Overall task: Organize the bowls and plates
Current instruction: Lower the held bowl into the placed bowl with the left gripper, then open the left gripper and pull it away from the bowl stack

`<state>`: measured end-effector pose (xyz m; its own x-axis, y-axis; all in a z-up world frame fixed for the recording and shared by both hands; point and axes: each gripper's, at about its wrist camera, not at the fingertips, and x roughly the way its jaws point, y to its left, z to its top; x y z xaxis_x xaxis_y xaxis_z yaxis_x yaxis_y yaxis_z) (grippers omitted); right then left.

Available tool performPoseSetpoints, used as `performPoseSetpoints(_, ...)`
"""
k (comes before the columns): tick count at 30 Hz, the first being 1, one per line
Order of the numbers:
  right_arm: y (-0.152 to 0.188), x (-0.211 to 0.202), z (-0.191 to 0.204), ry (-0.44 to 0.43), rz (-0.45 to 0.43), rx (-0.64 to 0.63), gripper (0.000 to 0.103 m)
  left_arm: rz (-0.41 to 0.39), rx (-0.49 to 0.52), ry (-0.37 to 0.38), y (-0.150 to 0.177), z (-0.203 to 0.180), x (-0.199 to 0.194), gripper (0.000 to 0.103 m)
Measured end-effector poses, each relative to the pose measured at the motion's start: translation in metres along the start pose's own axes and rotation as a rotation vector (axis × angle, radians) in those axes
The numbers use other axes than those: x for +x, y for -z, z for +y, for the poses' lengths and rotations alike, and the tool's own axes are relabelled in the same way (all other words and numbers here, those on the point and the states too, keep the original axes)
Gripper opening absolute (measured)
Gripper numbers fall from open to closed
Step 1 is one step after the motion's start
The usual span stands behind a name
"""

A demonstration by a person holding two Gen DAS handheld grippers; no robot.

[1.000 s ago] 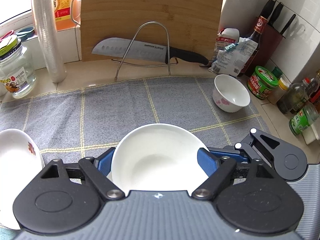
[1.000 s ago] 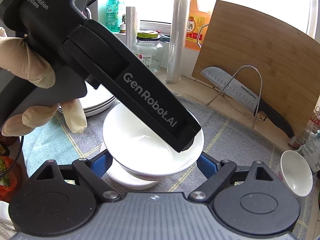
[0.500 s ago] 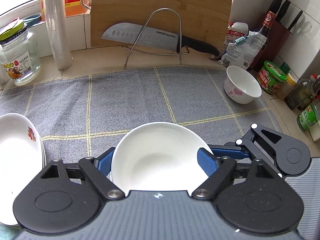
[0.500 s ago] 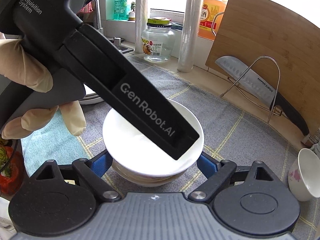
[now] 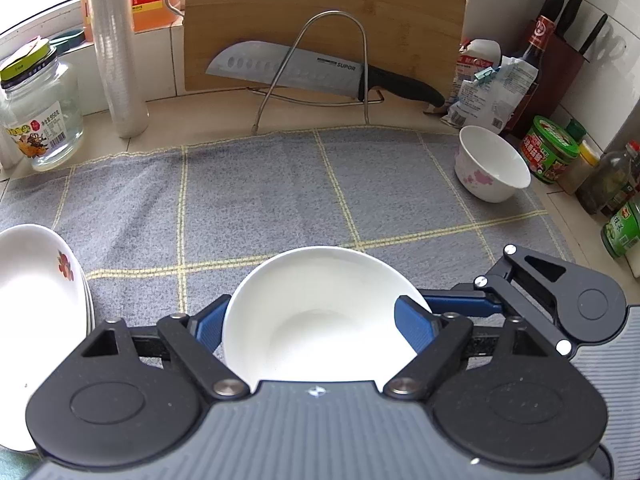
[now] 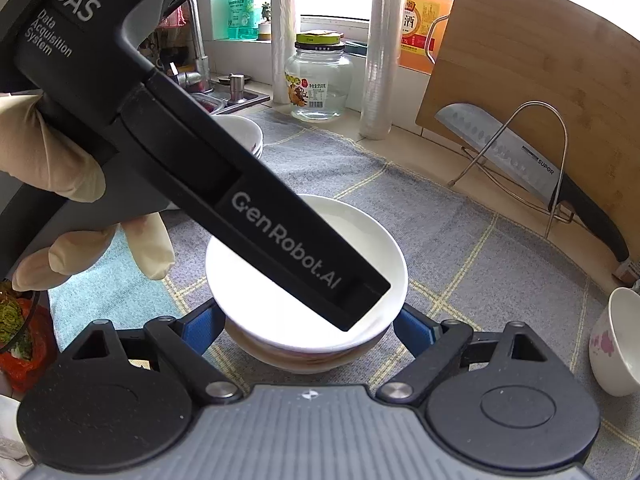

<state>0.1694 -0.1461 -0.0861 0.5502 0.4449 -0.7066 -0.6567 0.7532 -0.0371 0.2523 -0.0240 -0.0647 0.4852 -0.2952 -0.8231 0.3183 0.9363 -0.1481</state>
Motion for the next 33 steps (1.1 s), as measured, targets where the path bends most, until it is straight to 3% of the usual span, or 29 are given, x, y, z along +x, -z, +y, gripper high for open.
performPoseSetpoints(6, 0.002, 0.0, 0.001, -0.009, -0.009, -0.007, 0.095, -0.033, -0.024, 0.009, 0.003, 0.004, 0.0, 0.087)
performPoseSetpoints(9, 0.004, -0.006, 0.005, -0.001, -0.039, -0.033, 0.103, -0.06, -0.04, 0.011, 0.004, 0.006, -0.004, 0.087)
performPoseSetpoints(19, 0.013, -0.019, -0.003, 0.0, -0.048, 0.0, 0.103, -0.198, -0.054, -0.075, 0.015, 0.004, -0.029, 0.096)
performPoseSetpoints(23, 0.02, -0.026, -0.01, 0.018, -0.043, 0.025, 0.103, -0.219, -0.046, -0.089, 0.017, -0.003, -0.034, 0.097)
performPoseSetpoints(33, 0.042, -0.06, -0.038, 0.12, -0.046, 0.123, 0.103, -0.28, -0.016, -0.038, 0.01, -0.037, -0.042, 0.1)
